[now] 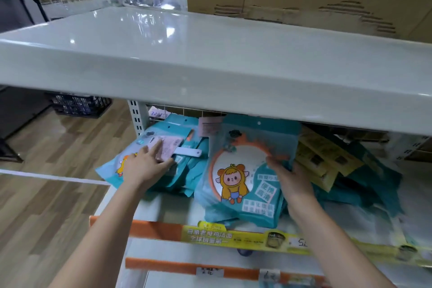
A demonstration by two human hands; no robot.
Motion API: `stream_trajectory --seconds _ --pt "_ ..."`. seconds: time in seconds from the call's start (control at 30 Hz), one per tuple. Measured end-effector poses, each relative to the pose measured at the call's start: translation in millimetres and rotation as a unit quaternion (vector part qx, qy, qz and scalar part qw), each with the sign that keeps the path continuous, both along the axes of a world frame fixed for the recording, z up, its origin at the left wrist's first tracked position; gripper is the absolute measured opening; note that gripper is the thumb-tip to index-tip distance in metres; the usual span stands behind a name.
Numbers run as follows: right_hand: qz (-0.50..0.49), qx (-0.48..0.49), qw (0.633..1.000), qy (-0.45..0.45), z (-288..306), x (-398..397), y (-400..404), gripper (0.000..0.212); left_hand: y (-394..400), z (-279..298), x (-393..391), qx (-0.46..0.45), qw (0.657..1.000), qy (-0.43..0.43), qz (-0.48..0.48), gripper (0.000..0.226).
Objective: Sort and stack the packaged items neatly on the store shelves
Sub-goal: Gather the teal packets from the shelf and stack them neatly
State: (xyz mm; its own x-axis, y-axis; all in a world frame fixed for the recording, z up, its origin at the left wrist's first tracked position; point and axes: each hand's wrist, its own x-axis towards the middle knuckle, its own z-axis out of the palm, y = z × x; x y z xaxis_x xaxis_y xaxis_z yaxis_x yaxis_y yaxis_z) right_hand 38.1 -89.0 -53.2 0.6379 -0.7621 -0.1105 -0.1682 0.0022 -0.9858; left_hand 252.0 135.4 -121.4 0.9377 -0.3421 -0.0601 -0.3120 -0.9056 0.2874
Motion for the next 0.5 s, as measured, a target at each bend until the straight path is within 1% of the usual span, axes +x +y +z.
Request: stream_trajectory --seconds 0.07,0.17,0.3,0.33,0.43,0.5 --pt "-0.010 0.002 1.000 -0.001 -2.1 -1.6 -4.8 0.004 -1.5 1.6 3.6 0.012 1.000 -0.017 -0.001 0.077" --pt "-0.028 0.014 0.999 -0.015 -3.3 -4.6 -11.8 0.004 1.0 -1.6 6.8 0.003 1.000 -0.028 -0.009 0.079" --pt "-0.052 0.057 0.996 -0.043 -1.8 -5.0 -21.5 0.008 0.0 0.4 -8.3 -0.011 0.998 -0.059 -0.017 0.094" --pt "-0.059 0.069 0.995 -0.048 -1.6 -4.9 -23.9 0.012 -4.3 2.2 -15.3 -0.016 0.997 -0.068 -0.021 0.096" --pt "-0.085 0.089 0.990 -0.065 -0.1 -6.5 -29.8 0.035 -19.8 1.8 -30.9 -0.024 0.995 -0.090 -0.031 0.094" --pt "-0.101 0.080 0.988 -0.082 1.5 -10.3 -35.5 0.036 -24.2 -0.1 -32.6 -0.043 0.995 -0.087 -0.022 0.091"
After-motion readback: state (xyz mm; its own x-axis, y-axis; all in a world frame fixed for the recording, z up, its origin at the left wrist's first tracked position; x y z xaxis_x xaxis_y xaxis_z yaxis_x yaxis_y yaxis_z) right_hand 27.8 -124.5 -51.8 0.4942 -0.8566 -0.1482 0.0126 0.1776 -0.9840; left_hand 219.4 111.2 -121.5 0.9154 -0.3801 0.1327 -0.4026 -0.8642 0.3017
